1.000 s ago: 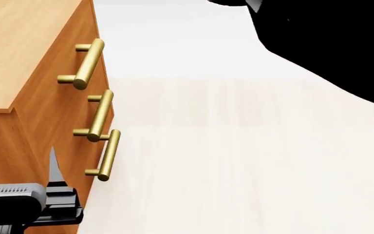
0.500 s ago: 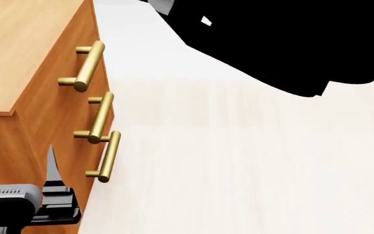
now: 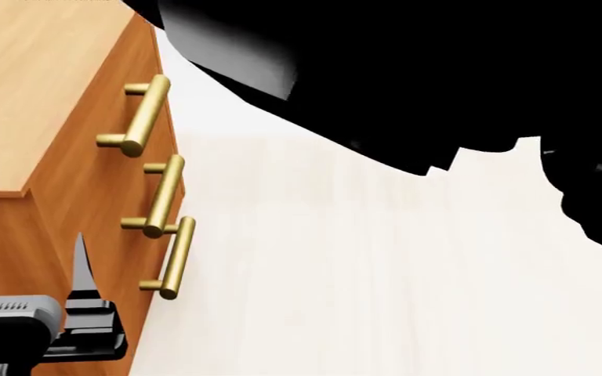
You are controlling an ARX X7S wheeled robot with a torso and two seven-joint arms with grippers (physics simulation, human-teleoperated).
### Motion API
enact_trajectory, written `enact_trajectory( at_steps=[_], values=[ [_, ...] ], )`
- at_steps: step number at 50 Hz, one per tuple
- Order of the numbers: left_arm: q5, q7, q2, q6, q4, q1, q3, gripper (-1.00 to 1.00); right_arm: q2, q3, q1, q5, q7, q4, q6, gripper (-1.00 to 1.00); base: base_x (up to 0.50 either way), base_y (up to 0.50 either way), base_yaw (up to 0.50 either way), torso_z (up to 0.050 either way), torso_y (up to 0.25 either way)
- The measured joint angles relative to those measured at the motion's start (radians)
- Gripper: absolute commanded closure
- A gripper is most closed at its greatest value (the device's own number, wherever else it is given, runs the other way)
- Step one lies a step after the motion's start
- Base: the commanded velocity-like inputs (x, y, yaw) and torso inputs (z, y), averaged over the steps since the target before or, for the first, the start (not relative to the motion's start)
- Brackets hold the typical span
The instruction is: Close the top drawer of the cabinet and put the bowl on top of it.
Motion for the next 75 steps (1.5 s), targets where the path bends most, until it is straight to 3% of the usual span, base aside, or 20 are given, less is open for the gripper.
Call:
enact_trajectory(
  at_steps=[50,75],
  values=[
    [-0.033,-0.013,0.012,-0.008,-0.057,-0.015,-0.012,-1.00,-0.122,-0.027,-0.111,-0.078,-0.051,0.073,-0.069,1.00,0.00,0.00,0.00,0.013,0.250],
    [-0.018,-0.029,0.005,0.004,-0.078,-0.012,-0.003,-1.00,-0.192,-0.057,-0.192,-0.120,-0.073,0.122,-0.115,1.00,0.00,0.00,0.00,0.000,0.002]
  ],
)
